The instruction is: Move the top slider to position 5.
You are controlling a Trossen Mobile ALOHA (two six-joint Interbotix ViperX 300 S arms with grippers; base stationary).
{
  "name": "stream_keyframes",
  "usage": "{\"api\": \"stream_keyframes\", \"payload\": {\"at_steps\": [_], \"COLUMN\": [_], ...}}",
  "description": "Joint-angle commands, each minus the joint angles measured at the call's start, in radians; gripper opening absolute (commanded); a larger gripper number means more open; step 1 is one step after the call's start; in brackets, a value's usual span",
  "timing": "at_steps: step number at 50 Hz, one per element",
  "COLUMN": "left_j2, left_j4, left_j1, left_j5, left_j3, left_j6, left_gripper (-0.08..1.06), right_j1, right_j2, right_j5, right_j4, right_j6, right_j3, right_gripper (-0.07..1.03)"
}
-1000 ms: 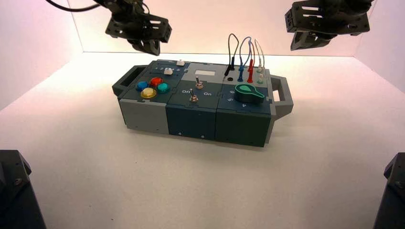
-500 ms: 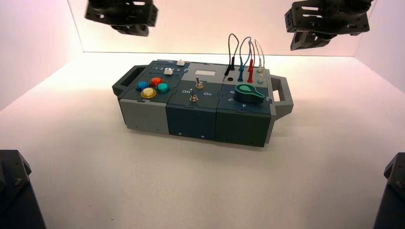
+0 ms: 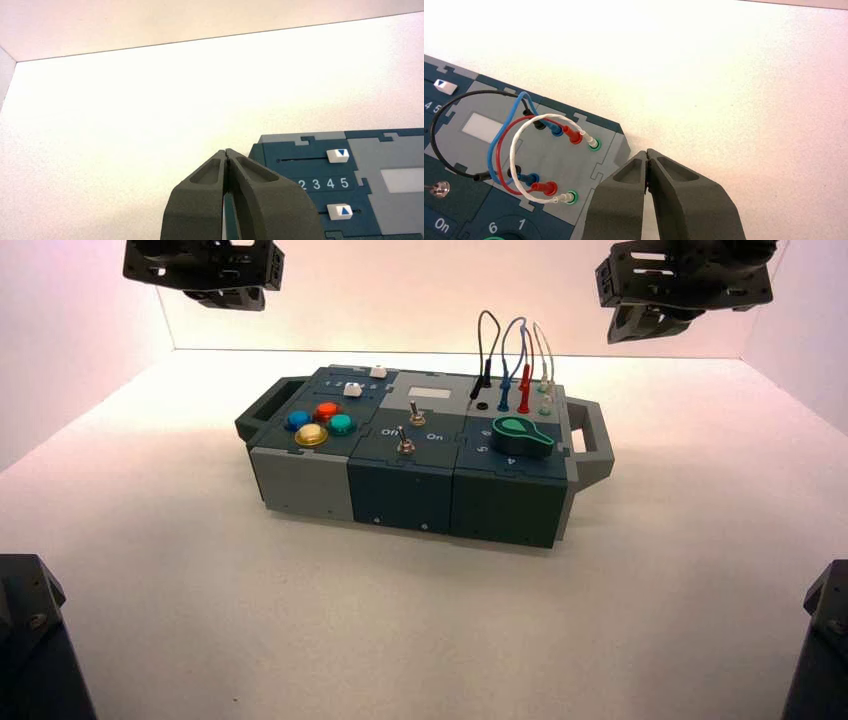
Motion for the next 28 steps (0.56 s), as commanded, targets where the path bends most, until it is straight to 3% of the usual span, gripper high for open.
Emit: {"api": "stream_keyframes", "payload": {"at_steps": [1, 28], "left_j2": [-0.025, -0.035], "left_j4": [0.002, 0.002], "left_j1": [0.002, 0.002], "left_j5": [-0.011, -0.018], "left_j3": [-0.011, -0.006], "left_j6": [0.002, -0.005], "left_gripper": [-0.03, -0.03], "right_j1": [0.003, 0.005], "right_j2": [-0.002, 0.012], "right_j5": [-0.012, -0.012], "right_j4": [-0.002, 0.002], "right_j6": [-0.002, -0.002], "right_j3": [-0.028, -0.031], "right_gripper": [-0.02, -0.02]}}
